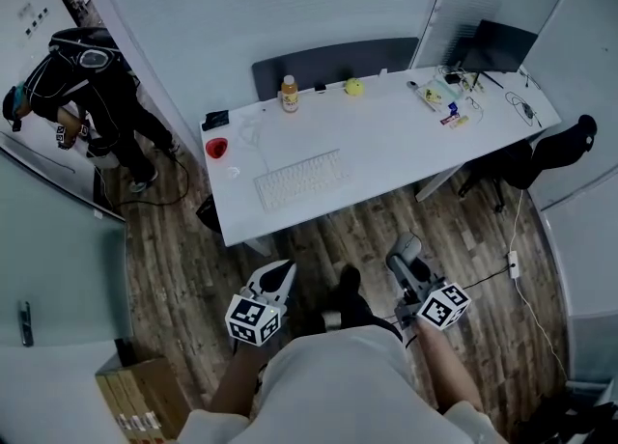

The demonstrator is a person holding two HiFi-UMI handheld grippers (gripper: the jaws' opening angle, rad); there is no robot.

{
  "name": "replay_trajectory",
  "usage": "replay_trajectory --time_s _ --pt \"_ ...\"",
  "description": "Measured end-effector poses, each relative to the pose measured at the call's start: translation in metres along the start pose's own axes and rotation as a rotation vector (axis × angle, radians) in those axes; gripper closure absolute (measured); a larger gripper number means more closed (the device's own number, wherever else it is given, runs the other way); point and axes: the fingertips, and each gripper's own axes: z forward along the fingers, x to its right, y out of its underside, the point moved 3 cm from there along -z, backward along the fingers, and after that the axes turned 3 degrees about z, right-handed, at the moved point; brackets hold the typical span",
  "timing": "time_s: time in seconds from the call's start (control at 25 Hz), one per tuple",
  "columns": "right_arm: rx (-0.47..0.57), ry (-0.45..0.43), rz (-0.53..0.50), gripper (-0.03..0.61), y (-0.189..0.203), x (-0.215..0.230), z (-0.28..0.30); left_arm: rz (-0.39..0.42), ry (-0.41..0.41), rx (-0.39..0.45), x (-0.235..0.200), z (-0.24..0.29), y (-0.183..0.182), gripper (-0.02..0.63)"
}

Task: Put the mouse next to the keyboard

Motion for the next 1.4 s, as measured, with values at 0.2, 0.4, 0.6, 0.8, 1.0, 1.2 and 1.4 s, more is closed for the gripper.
replay_trajectory --time_s 0.2,0.4,0.6,0.8,1.0,1.2,1.4 --pt "-0.012 -0.039 -0.007 0.428 -0.021 0.02 0.024 0.0 -0.034 0.009 -0.007 0.023 -0.014 0.595" --pt "-0.037 -0.08 -0.017 0.428 -0.047 0.046 0.054 -0.005 -0.078 0.016 -0.018 0.053 -0.03 0.595" --pt "-0.074 -0.119 -0.017 0.428 -0.067 0.073 0.083 -0.019 -0.124 0.012 -0.025 0.082 -0.04 0.595" --pt "-0.116 -0.165 -0.008 0.428 -0.083 0.094 0.108 -0.036 -0.169 0.003 -0.027 0.105 -0.048 0.595" --pt "-0.168 -0.205 0.003 0.428 -0.094 0.116 0.133 -0.05 -0.219 -0.008 -0.032 0.129 -0.053 0.595" --pt "-0.228 -0.236 -0.004 0.428 -0.098 0.135 0.151 -0.05 -0.268 -0.019 -0.036 0.147 -0.054 0.595" --pt "-0.276 -0.242 -0.027 0.428 -0.102 0.156 0.17 -0.057 -0.303 -0.046 -0.041 0.165 -0.051 0.595"
